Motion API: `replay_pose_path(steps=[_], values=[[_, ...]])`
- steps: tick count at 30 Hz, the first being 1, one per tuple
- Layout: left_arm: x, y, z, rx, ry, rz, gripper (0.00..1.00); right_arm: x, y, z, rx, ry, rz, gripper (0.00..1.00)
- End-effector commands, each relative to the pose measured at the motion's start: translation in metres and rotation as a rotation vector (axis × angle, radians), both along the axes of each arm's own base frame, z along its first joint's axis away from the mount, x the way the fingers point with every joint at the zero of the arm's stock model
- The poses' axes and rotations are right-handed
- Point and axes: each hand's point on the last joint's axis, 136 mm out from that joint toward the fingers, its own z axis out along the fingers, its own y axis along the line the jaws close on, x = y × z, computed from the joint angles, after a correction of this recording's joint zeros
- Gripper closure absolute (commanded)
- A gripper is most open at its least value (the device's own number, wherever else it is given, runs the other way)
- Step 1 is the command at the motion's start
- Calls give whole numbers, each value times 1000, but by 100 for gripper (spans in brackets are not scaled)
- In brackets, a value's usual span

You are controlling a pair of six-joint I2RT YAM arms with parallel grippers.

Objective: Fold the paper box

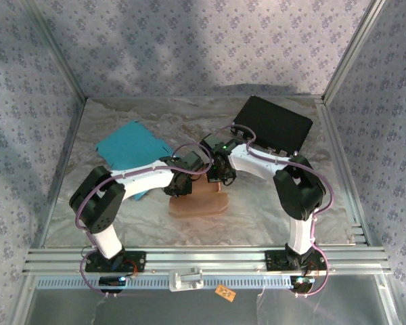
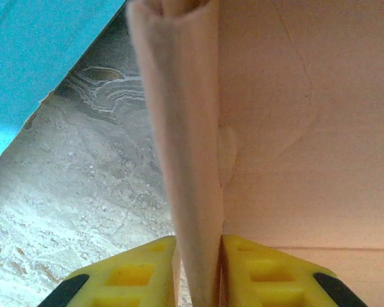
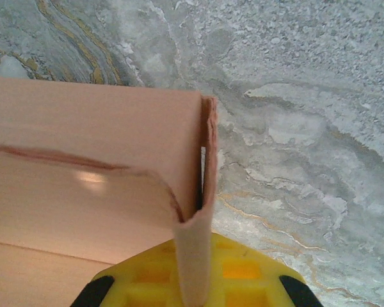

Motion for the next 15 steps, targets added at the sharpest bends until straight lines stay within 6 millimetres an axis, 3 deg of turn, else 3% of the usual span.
replay_pose_path(steps=[1, 3, 10, 11, 13, 15], values=[[0, 11, 0, 25, 8, 6, 79, -3, -2, 13, -7, -27, 3, 100], [0, 13, 1, 34, -1, 9, 100, -3, -2, 14, -4, -29, 3, 100], [2, 19, 9, 48, -29, 14, 100, -5, -2, 14, -9, -29, 3, 100], [2, 17, 11, 37, -32, 7, 95, -5, -2, 14, -9, -30, 6, 100], [5, 14, 19, 10, -42, 6, 71, -6, -2, 14, -10, -28, 6, 100], [10, 11, 31, -30, -65, -1, 60, -6, -2, 14, -11, -27, 6, 100]])
